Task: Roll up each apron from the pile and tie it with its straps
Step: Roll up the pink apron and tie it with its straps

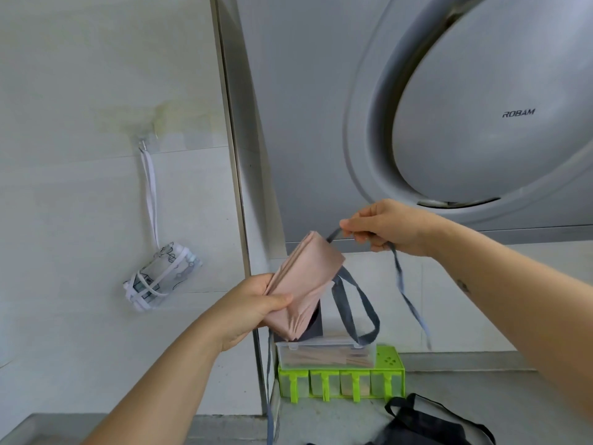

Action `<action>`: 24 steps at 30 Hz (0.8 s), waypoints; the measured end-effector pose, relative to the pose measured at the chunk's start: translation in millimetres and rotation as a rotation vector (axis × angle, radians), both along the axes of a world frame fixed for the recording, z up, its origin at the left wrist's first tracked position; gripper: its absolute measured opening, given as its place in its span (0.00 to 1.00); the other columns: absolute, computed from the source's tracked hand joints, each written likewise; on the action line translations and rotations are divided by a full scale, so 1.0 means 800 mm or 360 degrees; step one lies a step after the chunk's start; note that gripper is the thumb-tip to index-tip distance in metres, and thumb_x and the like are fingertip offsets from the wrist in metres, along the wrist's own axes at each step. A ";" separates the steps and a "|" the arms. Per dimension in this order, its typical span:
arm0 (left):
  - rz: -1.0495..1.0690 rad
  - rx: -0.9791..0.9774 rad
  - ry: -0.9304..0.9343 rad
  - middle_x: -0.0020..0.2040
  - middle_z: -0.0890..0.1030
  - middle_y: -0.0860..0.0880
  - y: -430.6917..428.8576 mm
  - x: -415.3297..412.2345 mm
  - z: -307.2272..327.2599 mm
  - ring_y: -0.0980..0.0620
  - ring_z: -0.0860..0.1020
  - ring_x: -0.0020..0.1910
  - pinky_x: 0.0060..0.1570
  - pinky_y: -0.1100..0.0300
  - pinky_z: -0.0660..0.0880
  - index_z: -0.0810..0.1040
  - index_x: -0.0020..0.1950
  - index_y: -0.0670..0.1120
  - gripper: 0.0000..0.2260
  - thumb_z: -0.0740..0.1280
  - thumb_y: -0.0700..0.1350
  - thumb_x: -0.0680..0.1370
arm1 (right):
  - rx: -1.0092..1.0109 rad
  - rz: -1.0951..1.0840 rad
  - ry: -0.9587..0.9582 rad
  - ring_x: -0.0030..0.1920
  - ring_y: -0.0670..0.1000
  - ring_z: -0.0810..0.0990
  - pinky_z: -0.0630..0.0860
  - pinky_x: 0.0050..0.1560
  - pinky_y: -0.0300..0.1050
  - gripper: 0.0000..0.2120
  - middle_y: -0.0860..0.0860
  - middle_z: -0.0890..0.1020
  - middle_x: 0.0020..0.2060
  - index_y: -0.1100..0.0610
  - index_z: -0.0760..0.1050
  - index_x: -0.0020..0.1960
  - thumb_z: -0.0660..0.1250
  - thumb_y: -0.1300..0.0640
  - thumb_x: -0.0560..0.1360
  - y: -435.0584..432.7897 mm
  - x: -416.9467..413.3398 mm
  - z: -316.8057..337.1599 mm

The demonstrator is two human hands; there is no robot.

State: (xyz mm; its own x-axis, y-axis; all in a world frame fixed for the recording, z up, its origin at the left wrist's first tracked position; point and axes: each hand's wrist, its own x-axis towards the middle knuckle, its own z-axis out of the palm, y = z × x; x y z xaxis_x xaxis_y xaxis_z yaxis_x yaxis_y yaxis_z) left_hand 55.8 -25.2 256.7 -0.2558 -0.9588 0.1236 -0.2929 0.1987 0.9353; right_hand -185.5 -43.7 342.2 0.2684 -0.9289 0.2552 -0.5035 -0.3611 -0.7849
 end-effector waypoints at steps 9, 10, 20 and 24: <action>0.0613 -0.0123 0.0771 0.49 0.84 0.40 -0.024 -0.048 -0.012 0.39 0.82 0.49 0.53 0.40 0.78 0.78 0.56 0.42 0.09 0.66 0.40 0.77 | -0.0807 -0.0158 0.0215 0.26 0.43 0.70 0.64 0.30 0.33 0.16 0.47 0.76 0.24 0.63 0.78 0.34 0.62 0.58 0.78 0.034 0.076 -0.092; 0.0647 -0.0119 0.0858 0.49 0.83 0.39 -0.026 -0.050 -0.009 0.39 0.82 0.49 0.54 0.41 0.77 0.78 0.57 0.40 0.09 0.64 0.39 0.78 | -0.0763 -0.0129 0.0091 0.26 0.41 0.71 0.64 0.30 0.32 0.17 0.45 0.75 0.22 0.63 0.78 0.34 0.62 0.59 0.79 0.036 0.078 -0.100; 0.0505 0.0062 0.1477 0.31 0.78 0.46 -0.024 -0.057 0.007 0.53 0.78 0.33 0.56 0.51 0.76 0.74 0.58 0.38 0.08 0.59 0.37 0.81 | -0.0575 0.0077 -0.0205 0.45 0.56 0.81 0.76 0.45 0.47 0.18 0.54 0.84 0.41 0.51 0.74 0.33 0.60 0.57 0.80 0.033 0.087 -0.148; 0.0376 0.0168 0.1615 0.48 0.81 0.42 -0.021 -0.048 0.010 0.48 0.80 0.45 0.52 0.54 0.77 0.75 0.63 0.38 0.12 0.58 0.37 0.81 | -0.0147 0.0215 -0.0646 0.28 0.39 0.73 0.67 0.31 0.28 0.10 0.46 0.79 0.30 0.58 0.82 0.41 0.64 0.61 0.78 0.032 0.074 -0.134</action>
